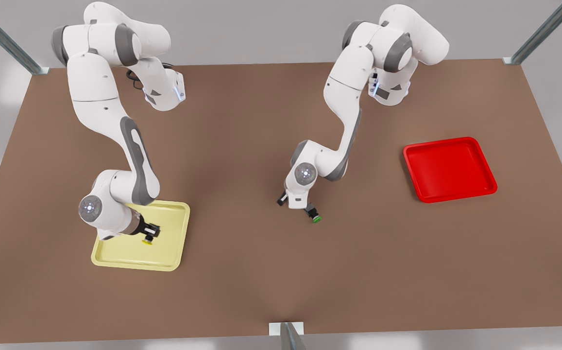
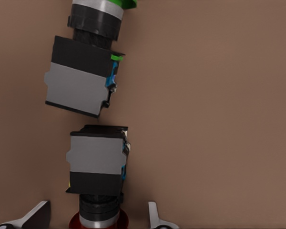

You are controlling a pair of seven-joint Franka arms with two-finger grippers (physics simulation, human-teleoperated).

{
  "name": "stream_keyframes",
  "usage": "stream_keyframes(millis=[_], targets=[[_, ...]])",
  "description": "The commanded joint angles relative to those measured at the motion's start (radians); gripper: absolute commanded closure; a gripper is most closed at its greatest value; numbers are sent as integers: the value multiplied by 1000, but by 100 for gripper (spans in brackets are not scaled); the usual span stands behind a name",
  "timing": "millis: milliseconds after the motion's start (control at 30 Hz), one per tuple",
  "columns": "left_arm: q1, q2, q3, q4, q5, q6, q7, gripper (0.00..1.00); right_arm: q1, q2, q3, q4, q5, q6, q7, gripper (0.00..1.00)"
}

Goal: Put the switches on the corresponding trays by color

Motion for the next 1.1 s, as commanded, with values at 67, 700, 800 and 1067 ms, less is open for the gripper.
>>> stream_keyframes(millis=[67,700,800,1067], targets=[[7,-17,3,-3,-11,-11,17,3,4,0,0,0,0,-1,0,0],[-69,-38,153,-5,-63,-69,138,3,-111,-405,218,394,-394,-742,-195,0],[-77,-38,187,-6,-57,-89,226,3,-145,-451,256,357,-403,-788,-183,0],[-108,-17,221,-5,-64,-80,224,4,-145,-420,253,359,-400,-790,-181,0]])
